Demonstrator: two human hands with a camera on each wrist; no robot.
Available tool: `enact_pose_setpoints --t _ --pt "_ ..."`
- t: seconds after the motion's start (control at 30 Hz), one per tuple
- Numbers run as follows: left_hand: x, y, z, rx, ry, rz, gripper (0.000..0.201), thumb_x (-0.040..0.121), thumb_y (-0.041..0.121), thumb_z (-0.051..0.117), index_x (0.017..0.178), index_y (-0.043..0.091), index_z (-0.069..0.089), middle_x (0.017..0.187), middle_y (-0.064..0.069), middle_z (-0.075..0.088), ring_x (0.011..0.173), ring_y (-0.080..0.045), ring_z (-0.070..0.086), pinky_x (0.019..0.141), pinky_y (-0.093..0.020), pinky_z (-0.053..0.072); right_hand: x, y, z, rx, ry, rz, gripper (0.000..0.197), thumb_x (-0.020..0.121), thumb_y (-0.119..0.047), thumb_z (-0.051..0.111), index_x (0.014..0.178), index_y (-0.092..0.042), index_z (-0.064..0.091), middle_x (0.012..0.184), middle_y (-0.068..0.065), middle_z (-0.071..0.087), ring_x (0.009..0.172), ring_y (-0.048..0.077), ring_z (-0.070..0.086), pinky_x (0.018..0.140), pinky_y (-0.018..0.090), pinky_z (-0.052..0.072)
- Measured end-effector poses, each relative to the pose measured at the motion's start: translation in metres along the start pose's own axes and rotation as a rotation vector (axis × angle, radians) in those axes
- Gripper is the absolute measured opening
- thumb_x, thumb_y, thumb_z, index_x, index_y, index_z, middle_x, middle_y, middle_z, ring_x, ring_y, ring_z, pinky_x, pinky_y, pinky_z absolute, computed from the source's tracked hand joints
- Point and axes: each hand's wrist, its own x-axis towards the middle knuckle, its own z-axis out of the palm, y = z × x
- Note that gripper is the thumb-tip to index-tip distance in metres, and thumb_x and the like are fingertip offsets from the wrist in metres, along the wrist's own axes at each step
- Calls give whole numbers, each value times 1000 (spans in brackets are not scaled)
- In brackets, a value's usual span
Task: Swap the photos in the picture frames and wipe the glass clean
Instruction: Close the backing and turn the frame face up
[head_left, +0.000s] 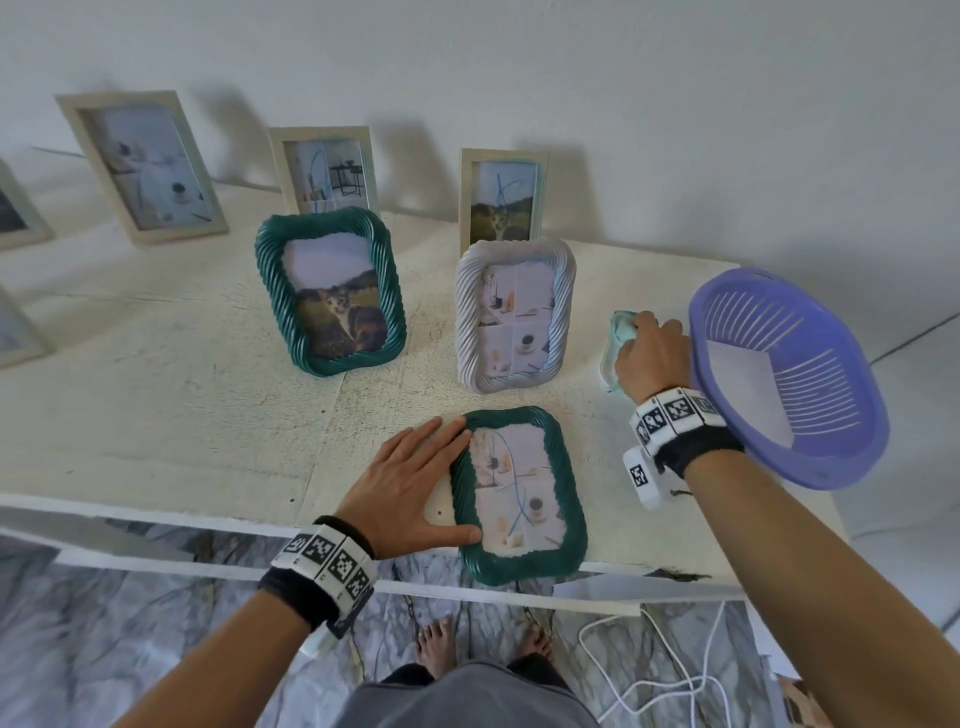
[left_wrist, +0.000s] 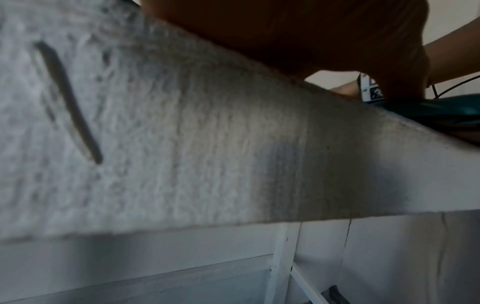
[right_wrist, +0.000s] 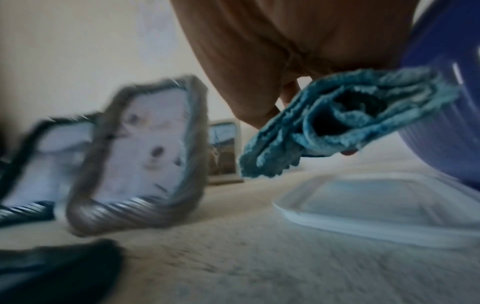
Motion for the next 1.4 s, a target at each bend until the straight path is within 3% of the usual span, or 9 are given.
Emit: enact_pose_setpoints --t 0.1,0.2,0.27,0.6,0.7,0.87,1.03,1.2,1.4 --pt "0 0 1 11 2 -4 113 73 95 33 157 30 -2 164 15 -11 150 -7 -12 118 -28 -14 -42 -2 -7 123 41 -128 36 97 -14 48 132 -10 54 113 24 53 100 41 54 81 38 43" --pt "0 1 0 22 -4 -8 113 72 95 33 157 31 -5 163 16 -13 149 -6 -14 118 -28 -15 -94 -16 -6 245 -69 -326 33 96 -16 53 128 -20 58 95 9 49 76 21 52 66 22 43" --pt "0 0 1 28 -4 -9 112 72 96 32 157 32 -4 163 15 -12 150 -7 -13 119 -30 -13 -122 -29 2 253 -152 -443 33 96 -19 55 128 -23 57 96 3 47 74 12 47 65 15 42" --pt "0 3 -3 53 2 7 95 74 92 36 152 41 20 165 10 0 152 -17 2 118 -34 -1 -143 -56 36 -11 -222 -475 34 93 -19 52 127 -16 56 115 14 44 103 31 48 69 29 44" --pt "0 3 -4 62 -9 -3 95 73 93 35 152 43 19 165 12 -2 151 -17 2 118 -35 1 -134 -55 34 12 -305 -502 36 95 -20 49 130 -19 55 116 13 43 100 30 49 74 26 34" --pt "1 2 -4 57 -36 -7 97 72 95 33 152 42 18 164 15 -7 151 -14 -2 120 -36 3 -131 -46 25 9 -454 -664 36 95 -21 47 129 -21 58 105 9 41 88 24 45 76 31 42" --pt "0 1 -3 -1 -32 6 96 73 93 37 153 43 15 164 15 -9 151 -12 -6 120 -36 -3 -114 -50 22 -64 -382 -695 29 97 -14 49 123 -15 60 110 9 40 98 24 45 71 28 41" --pt "1 0 -1 -7 -37 -3 99 72 94 37 153 40 18 163 17 -10 151 -11 -7 120 -36 -2 -129 -47 31 -28 -426 -703 31 97 -17 47 126 -12 56 110 9 42 100 26 48 83 35 46" --pt "1 -1 -2 -23 -26 1 96 72 94 36 151 43 20 163 17 -8 151 -11 -4 120 -37 1 -118 -56 29 -51 -347 -714 22 98 -22 49 116 -13 57 106 10 46 94 27 51 70 30 43"
